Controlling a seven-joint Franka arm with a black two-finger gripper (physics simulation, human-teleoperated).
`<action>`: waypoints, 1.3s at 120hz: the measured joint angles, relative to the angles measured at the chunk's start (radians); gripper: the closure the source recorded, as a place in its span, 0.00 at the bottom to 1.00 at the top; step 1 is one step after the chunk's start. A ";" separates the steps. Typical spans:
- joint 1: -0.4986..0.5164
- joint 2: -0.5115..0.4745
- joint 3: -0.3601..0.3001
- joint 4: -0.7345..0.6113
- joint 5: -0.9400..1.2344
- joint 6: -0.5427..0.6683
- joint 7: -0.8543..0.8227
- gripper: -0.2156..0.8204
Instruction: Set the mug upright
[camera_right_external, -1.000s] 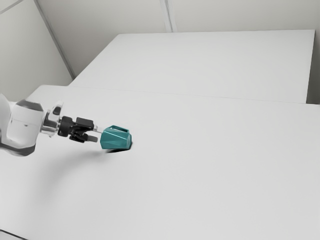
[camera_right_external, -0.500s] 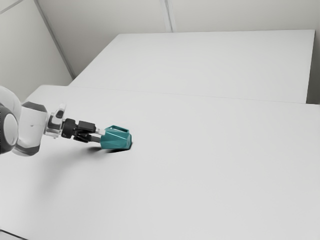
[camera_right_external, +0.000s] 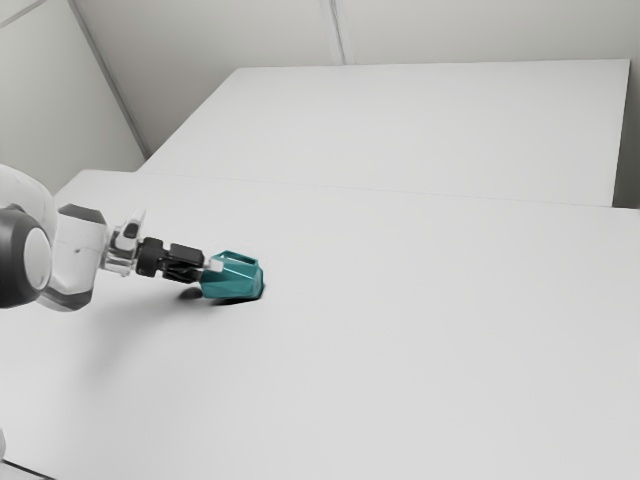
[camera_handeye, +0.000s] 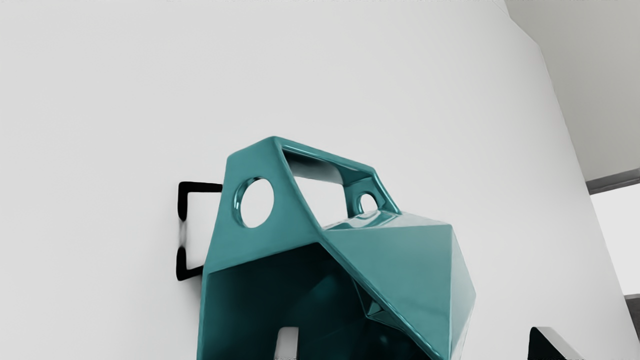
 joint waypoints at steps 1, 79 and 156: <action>0.000 0.000 0.000 0.000 -0.001 0.000 0.001 0.35; 0.010 -0.023 0.009 0.000 -0.029 -0.114 0.044 0.90; -0.104 -0.218 -0.035 -0.003 0.076 0.006 0.011 0.97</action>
